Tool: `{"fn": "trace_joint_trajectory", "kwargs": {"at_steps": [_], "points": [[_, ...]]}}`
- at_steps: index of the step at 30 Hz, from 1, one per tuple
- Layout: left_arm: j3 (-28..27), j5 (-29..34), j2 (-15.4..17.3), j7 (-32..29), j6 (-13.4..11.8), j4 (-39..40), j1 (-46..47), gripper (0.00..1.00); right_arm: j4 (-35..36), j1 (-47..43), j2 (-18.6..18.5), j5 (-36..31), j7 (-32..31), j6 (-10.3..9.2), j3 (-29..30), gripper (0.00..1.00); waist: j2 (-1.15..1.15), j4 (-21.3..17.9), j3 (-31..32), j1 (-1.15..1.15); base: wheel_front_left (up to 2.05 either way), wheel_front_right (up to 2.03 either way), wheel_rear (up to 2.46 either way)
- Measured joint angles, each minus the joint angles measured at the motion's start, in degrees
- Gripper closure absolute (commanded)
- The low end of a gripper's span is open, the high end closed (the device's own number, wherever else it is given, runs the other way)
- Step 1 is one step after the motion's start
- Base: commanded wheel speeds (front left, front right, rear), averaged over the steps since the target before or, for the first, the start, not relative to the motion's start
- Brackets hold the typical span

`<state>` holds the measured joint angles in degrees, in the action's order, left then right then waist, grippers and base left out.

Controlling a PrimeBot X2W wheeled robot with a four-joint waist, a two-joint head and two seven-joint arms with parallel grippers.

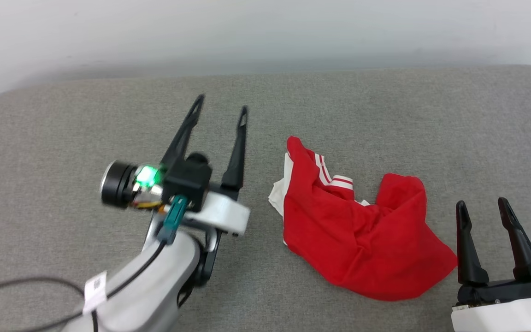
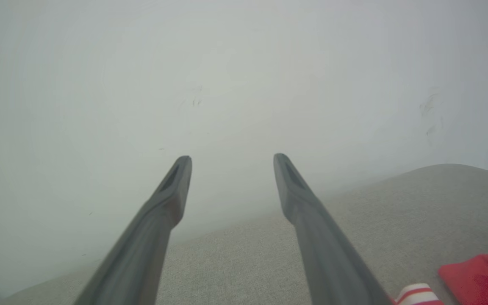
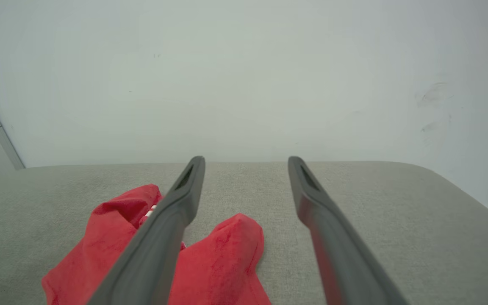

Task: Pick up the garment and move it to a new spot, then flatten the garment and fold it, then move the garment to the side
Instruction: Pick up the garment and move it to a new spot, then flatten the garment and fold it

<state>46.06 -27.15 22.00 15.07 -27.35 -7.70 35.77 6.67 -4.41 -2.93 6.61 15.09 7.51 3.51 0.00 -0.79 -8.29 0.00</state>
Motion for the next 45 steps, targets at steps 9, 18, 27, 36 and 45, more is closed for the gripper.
{"fn": "trace_joint_trajectory", "kwargs": {"at_steps": [9, 18, 27, 36, 45], "points": [[-14.61, 7.32, -2.04, 0.00, -2.35, 7.13, -17.46, 0.00, -0.11, -0.91, -0.01, 0.19, 0.00, 0.00, 0.49, 0.00, 0.00, 1.52, 1.60, 0.00, 0.00, 0.00, 0.00], [-22.65, 12.57, -6.16, 0.00, 2.88, 8.60, -28.05, 0.00, -0.30, -2.64, -0.01, 0.90, 0.00, 0.00, 0.75, 0.00, 0.00, 2.32, 3.66, 0.00, 0.00, 0.00, 0.00], [-28.37, 17.30, -10.45, 0.00, 8.55, 7.19, -34.35, 0.00, -1.04, -4.81, -0.01, 1.65, 0.00, 0.00, 0.81, 0.00, 0.00, 2.40, 6.47, 0.00, 0.00, 0.00, 0.00], [-32.28, 21.07, -13.40, 0.00, 11.33, 6.14, -37.73, 0.00, -1.75, -6.55, -0.01, 2.46, 0.00, 0.00, 0.30, 0.00, 0.00, 2.43, 7.88, 0.00, 0.00, 0.00, 0.00], [-34.30, 23.35, -15.08, 0.00, 13.36, 5.53, -39.17, 0.00, -2.42, -7.38, -0.01, 3.01, 0.00, 0.00, -0.24, 0.00, 0.00, 2.60, 8.22, 0.00, 0.00, 0.00, 0.00]]}}
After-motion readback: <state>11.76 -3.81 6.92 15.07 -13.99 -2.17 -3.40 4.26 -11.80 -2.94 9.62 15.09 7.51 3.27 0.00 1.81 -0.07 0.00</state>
